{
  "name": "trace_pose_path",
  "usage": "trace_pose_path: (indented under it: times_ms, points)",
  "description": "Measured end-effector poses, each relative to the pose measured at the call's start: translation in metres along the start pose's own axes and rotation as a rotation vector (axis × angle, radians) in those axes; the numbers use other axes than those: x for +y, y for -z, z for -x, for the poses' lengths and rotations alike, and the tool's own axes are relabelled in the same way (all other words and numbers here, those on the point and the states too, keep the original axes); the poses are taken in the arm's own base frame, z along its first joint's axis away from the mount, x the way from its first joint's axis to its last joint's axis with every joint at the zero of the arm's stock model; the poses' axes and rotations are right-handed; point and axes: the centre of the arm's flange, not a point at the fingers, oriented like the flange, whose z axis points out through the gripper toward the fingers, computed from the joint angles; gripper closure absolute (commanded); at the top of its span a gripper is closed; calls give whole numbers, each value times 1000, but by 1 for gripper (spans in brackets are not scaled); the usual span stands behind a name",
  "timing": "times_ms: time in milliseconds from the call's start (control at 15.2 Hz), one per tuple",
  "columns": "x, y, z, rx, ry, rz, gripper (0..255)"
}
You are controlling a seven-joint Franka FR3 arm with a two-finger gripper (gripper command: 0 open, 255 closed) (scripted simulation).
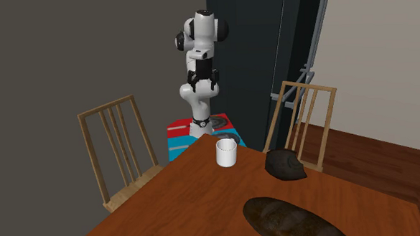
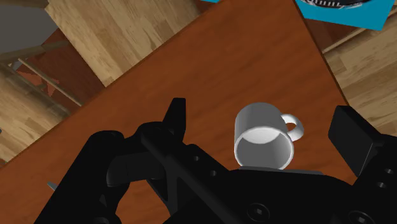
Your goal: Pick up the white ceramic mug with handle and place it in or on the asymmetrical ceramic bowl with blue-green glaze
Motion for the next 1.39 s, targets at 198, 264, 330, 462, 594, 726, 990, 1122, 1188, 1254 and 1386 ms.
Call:
trace_pose_path:
  times_ms: [198,264,330,462,594,726,990,1122,1188,1254,1386]
  points:
    - [1,-12,-11,3,4,-4,0]
    - [1,-20,-17,6,6,-7,0]
    - [4,-28,-23,9,9,-11,0]
    - [-1,-49,-37,15,15,-17,0]
    - [0,-72,-54,21,20,-25,0]
    - [3,-90,-71,29,26,-31,0]
    - [2,-134,-100,42,38,-46,0]
    - [1,-154,-118,49,44,-53,0]
    - [2,-163,-126,53,47,-56,0]
    - [1,-172,-135,57,49,-59,0]
    - [3,-192,-150,64,55,-66,0]
